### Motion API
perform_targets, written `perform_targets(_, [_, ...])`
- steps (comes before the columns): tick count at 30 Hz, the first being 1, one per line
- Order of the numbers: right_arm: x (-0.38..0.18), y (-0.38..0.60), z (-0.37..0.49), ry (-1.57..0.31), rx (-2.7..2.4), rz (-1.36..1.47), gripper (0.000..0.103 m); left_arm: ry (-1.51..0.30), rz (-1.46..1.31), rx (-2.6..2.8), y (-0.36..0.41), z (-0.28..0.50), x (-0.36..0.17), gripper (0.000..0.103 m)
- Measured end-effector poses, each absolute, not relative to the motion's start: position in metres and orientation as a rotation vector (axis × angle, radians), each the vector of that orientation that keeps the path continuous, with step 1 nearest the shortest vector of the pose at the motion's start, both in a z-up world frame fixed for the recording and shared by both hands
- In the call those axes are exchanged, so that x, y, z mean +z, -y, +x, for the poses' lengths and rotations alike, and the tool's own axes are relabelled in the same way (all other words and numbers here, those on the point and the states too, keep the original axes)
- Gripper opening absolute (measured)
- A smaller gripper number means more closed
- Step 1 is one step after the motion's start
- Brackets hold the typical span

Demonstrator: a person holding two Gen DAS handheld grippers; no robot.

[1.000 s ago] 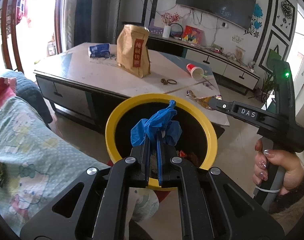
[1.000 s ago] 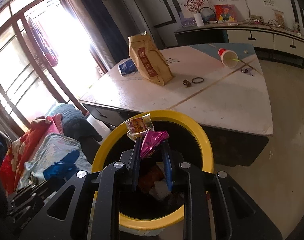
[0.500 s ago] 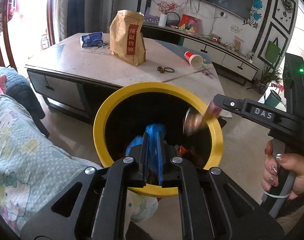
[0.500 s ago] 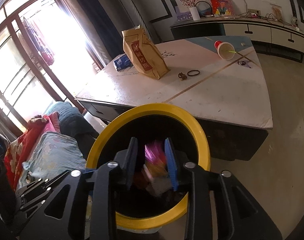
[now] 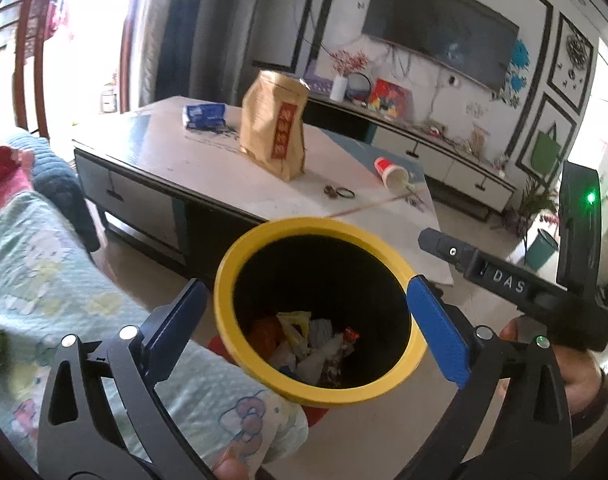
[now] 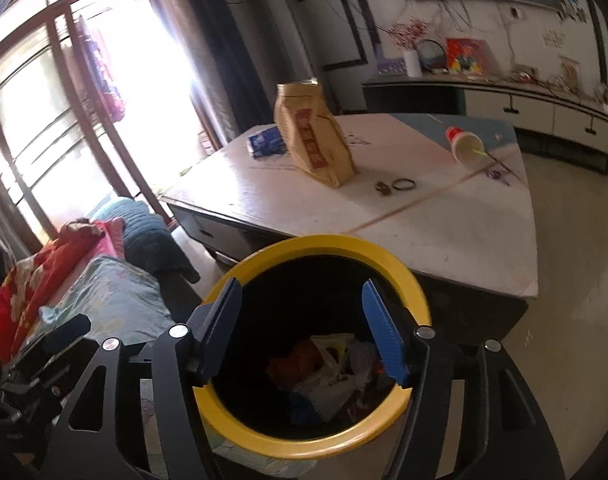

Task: Collect trash
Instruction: 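Open both tools to drop the blue packet and pink wrapper into the bin, then move both tools back toward the chocolate bar and green snack bag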

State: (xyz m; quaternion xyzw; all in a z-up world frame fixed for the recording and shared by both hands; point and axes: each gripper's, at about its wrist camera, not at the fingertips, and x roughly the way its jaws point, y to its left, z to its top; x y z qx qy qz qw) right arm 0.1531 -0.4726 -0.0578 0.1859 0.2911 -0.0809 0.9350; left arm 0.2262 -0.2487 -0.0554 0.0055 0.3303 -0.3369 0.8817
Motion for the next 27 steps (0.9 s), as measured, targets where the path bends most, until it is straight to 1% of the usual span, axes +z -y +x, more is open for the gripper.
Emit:
perform_targets(2, [-0.053, 0.464, 0.153, -0.587, -0.150, 0.367, 0.065, -0.679, -0.008, -0.681, 0.238, 0.224, -0.051, 0.092])
perform_targets(8, [-0.041, 0.434, 0.153, -0.576, -0.090, 0.322, 0.068, -0.643, -0.040, -0.620, 0.207, 0.218, -0.042, 0.092])
perform_targets(17, [-0.028, 0.393, 0.154, -0.567, -0.005, 0.252, 0.070, -0.579, -0.059, -0.501, 0.161, 0.211, -0.029, 0.092])
perform_targets(27, [-0.017, 0.348, 0.151, -0.547, 0.102, 0.191, 0.073, -0.554, -0.110, -0.383, 0.107, 0.202, -0.026, 0.092])
